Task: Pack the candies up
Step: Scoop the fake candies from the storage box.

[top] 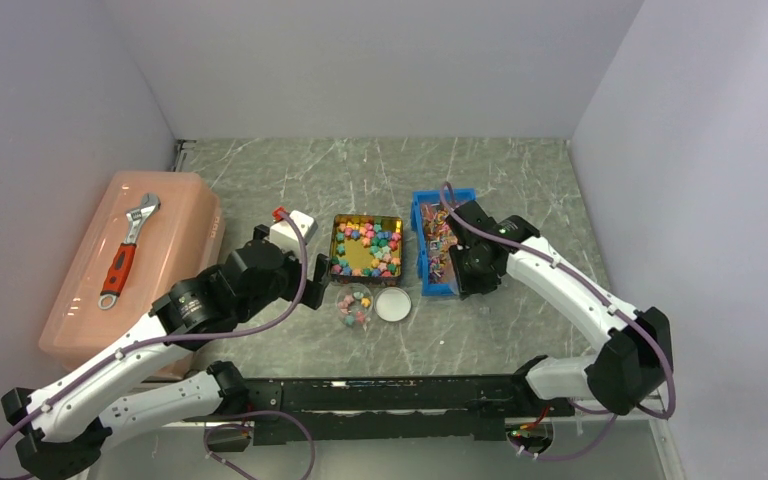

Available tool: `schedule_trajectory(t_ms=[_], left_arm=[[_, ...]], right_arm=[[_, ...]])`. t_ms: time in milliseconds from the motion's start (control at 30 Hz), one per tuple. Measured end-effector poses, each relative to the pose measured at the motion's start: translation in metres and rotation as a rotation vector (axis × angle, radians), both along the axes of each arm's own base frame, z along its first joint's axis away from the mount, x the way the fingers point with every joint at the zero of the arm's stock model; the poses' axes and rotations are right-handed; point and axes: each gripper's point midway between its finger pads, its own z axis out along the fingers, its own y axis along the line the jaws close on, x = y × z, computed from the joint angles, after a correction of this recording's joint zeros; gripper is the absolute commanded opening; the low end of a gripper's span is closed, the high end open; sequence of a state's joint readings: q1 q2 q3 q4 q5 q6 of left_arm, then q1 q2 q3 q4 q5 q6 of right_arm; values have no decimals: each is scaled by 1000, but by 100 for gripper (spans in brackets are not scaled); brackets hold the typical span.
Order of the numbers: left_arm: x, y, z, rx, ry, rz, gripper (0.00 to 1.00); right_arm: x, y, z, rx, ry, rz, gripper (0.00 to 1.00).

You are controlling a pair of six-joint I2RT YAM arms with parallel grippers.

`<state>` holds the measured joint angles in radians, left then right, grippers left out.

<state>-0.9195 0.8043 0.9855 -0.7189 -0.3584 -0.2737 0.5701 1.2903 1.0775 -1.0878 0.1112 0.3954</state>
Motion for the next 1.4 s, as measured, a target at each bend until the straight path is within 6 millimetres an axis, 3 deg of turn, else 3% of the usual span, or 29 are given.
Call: schedule_trajectory(t_ms=[233, 600, 767, 933, 1400], left_arm=[[0, 3, 2, -3, -10, 9, 99], [5, 8, 1, 5, -14, 30, 99], [7, 10, -3, 19, -10, 39, 100], [9, 11, -7, 35, 0, 46, 100], [16, 14, -13, 41, 23, 68, 100]], right_arm=[[10, 2, -10, -9, 33, 9, 0], [43, 12, -21, -5, -41, -10, 0], [61, 16, -21, 4, -120, -25, 0], [80, 16, -33, 15, -232, -55, 0], [87, 9, -35, 91, -432, -112, 0]])
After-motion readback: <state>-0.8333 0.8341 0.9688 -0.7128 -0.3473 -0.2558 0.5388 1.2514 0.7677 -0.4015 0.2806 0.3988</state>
